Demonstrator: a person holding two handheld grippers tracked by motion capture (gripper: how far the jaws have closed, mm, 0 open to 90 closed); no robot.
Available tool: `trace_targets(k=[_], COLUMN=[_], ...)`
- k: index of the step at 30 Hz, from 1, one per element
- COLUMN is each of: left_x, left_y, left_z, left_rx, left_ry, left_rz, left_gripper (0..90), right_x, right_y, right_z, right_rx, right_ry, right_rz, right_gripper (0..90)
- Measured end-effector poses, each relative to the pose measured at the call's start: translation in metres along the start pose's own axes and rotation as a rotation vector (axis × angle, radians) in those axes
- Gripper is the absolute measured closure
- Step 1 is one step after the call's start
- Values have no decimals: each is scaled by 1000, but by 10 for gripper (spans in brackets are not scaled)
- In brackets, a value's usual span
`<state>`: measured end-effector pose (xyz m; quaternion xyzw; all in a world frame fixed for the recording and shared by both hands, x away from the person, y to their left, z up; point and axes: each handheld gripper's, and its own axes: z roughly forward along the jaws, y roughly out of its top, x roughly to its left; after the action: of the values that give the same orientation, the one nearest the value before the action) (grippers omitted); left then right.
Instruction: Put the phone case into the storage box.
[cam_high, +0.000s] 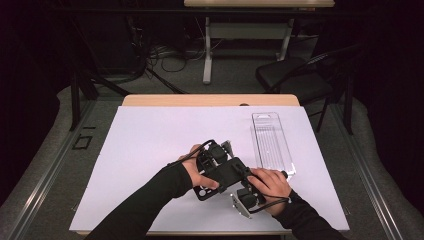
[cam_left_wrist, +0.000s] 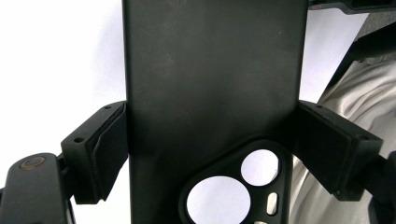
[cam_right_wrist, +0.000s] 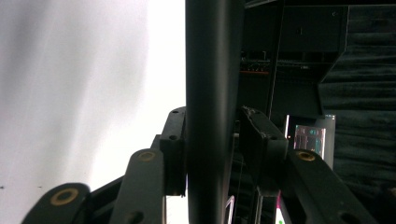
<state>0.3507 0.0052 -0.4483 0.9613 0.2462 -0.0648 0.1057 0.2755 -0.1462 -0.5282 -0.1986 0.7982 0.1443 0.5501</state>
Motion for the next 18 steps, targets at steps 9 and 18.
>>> trace_targets(k=[9,18], left_x=[-3,-3], left_y=[1,2], left_z=[2,2], left_rx=[7,4], left_ry=[-2,-22], left_rz=[9,9], left_gripper=[150,150], right_x=[0,2], right_y=[0,-1], right_z=[0,-1], right_rx=[-5,0], right_ry=[-5,-14], right_rz=[-18,-26], right_gripper=[705,727])
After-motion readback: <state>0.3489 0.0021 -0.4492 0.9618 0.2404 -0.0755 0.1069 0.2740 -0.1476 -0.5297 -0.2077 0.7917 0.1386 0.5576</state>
